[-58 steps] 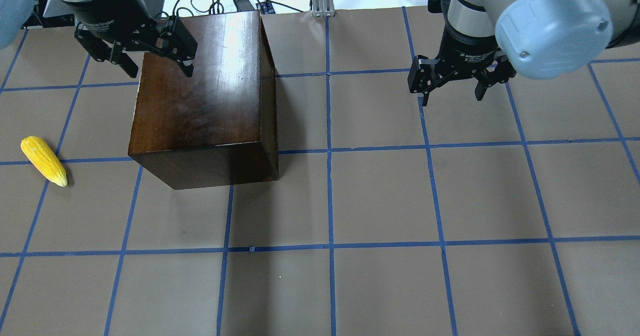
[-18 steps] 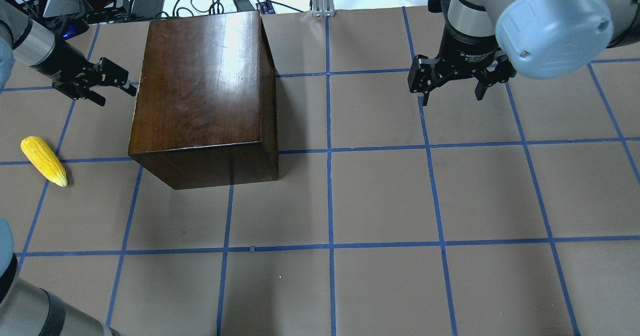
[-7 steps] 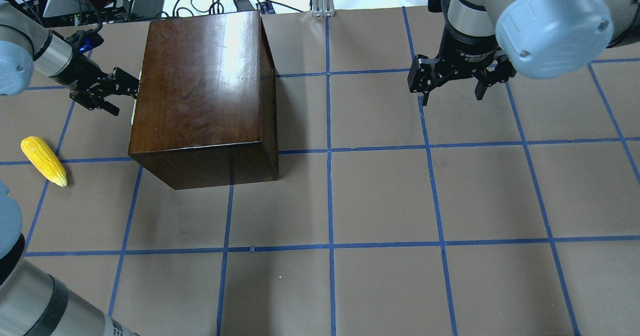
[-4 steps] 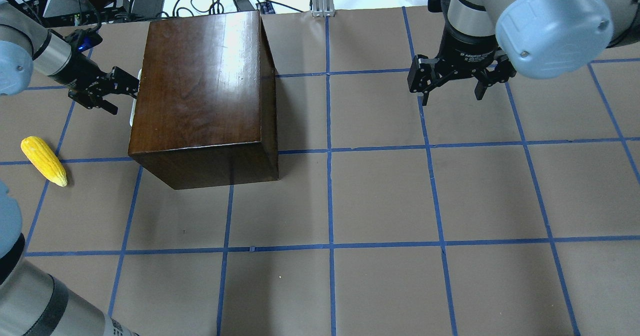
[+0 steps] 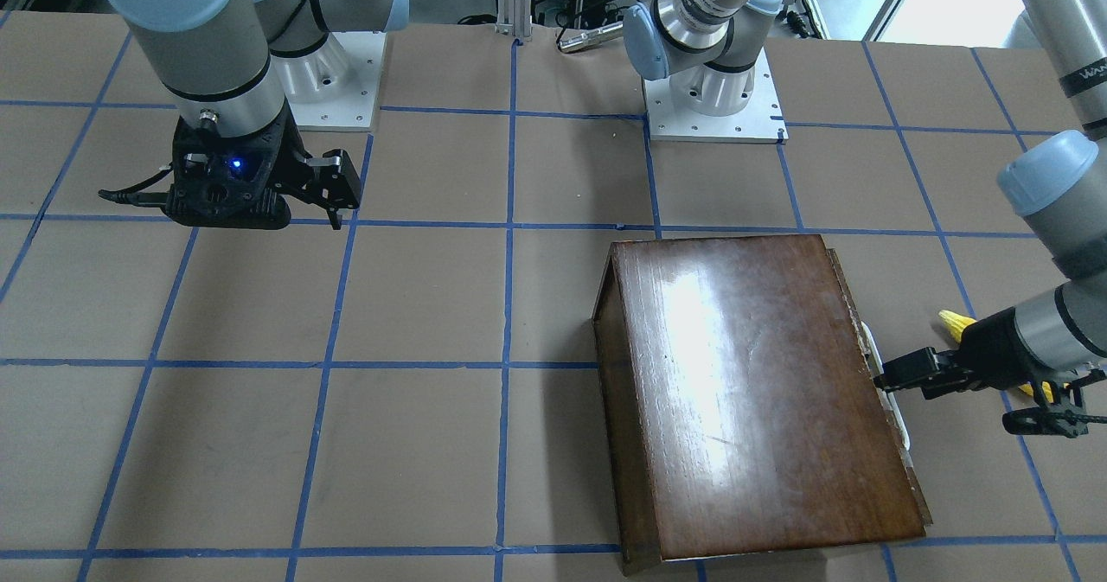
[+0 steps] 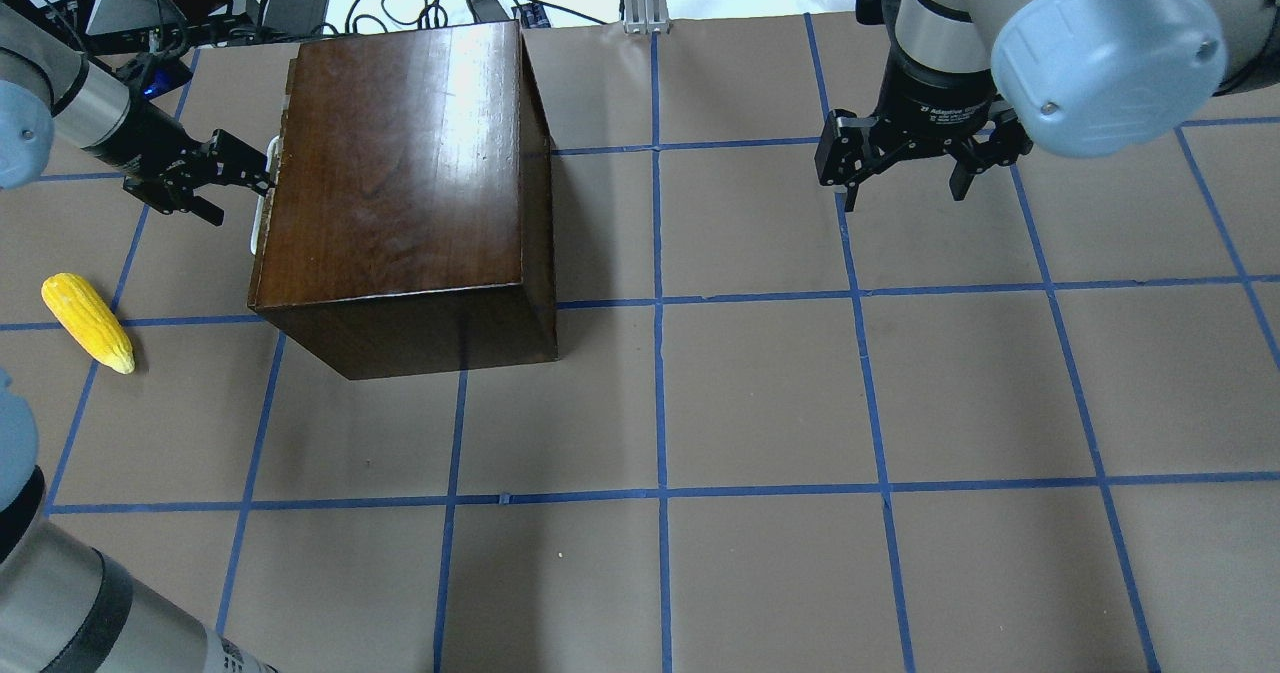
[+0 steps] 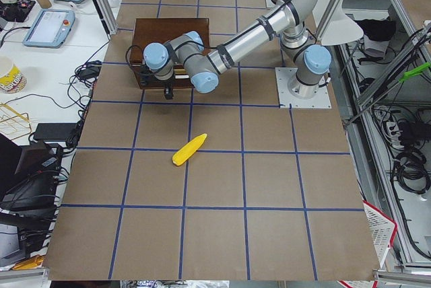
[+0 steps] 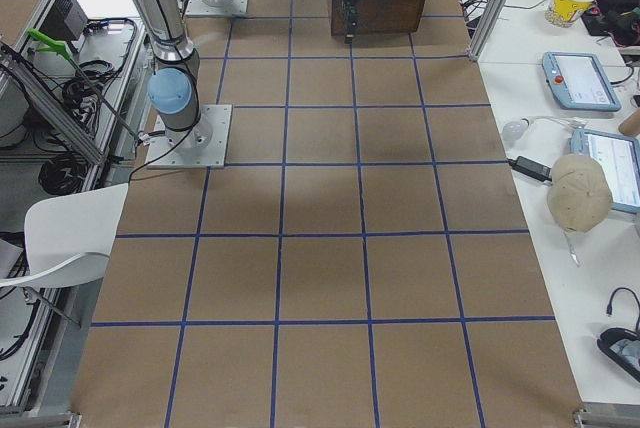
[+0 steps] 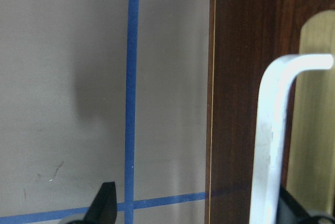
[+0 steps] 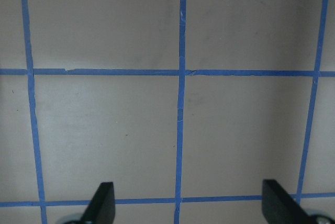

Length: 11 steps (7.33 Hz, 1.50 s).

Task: Open drawer and put corn inside
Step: 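Pull the drawer outward from the cabinet with the left gripper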

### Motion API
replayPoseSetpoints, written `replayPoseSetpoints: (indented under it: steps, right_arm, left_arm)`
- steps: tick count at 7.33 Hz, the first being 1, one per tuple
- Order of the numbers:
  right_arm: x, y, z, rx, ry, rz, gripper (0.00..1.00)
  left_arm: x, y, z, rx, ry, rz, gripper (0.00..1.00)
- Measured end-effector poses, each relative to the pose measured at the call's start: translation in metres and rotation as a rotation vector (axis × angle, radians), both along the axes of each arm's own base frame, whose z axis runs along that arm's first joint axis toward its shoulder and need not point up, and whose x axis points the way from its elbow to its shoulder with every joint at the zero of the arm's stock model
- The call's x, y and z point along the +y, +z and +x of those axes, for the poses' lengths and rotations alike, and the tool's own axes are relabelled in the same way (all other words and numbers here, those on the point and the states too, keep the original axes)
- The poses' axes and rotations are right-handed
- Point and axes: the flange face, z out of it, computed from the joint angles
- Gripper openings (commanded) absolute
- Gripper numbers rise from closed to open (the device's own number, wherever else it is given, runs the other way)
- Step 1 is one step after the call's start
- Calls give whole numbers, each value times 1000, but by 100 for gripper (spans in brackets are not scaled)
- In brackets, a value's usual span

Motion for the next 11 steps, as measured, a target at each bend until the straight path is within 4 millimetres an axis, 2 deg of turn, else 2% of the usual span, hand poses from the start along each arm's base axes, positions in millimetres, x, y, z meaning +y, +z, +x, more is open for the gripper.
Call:
replayPoseSetpoints:
  steps: [7, 11]
  right_arm:
    - [0, 0, 0, 0, 0, 0, 100]
    - [0, 0, 0, 1, 0, 0, 100]
  left_arm:
    - [2, 1, 24, -65, 5, -14, 100]
    - [15, 2, 64, -66, 42, -18, 100]
